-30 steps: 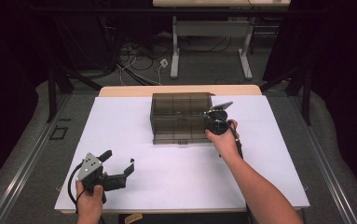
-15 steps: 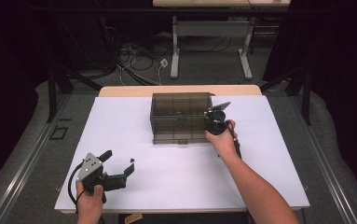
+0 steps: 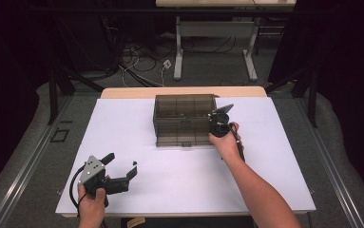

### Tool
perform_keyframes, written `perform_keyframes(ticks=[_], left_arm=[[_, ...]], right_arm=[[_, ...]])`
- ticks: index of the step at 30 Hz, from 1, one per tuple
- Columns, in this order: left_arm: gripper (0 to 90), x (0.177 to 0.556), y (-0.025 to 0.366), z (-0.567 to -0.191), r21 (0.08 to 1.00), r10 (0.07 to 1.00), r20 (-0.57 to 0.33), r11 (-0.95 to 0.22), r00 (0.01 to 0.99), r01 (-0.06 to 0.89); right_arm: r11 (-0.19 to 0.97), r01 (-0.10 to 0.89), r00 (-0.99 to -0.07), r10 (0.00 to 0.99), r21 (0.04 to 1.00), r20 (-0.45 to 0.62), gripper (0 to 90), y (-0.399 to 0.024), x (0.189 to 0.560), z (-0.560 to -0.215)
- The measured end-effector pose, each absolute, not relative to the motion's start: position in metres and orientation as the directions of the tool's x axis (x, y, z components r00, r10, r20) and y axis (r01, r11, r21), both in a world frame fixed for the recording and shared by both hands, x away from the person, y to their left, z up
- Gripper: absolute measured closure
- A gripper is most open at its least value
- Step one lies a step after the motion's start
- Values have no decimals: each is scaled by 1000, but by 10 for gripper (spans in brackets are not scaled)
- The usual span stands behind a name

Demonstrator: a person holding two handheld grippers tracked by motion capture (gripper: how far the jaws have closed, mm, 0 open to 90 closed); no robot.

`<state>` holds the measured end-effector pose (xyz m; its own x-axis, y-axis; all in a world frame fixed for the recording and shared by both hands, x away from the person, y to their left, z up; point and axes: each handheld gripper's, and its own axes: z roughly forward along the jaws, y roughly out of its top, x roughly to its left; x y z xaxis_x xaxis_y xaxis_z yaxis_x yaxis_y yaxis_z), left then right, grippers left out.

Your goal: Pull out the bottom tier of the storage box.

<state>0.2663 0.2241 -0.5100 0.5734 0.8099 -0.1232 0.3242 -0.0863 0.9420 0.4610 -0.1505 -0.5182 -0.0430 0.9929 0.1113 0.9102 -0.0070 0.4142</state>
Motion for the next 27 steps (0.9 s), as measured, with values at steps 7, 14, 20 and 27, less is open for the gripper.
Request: perform_keyframes(ticks=[7,14,20,27], left_arm=[[6,266,225,-510,942,810,-121,-89,574,323],[5,266,224,-510,942,809,-124,-86,574,324],[6,267,225,-510,942,810,-121,-89,574,323],[6,267,225,-511,944,812,-127,-79,569,322]], right_arm=[[-6,915,-35,995,404,95,854,-152,463,-521],[-13,918,-31,994,396,103,872,-153,464,-522],[-18,922,-24,994,387,104,876,-153,465,-522],[-22,924,-15,995,382,96,879,-152,465,-522]])
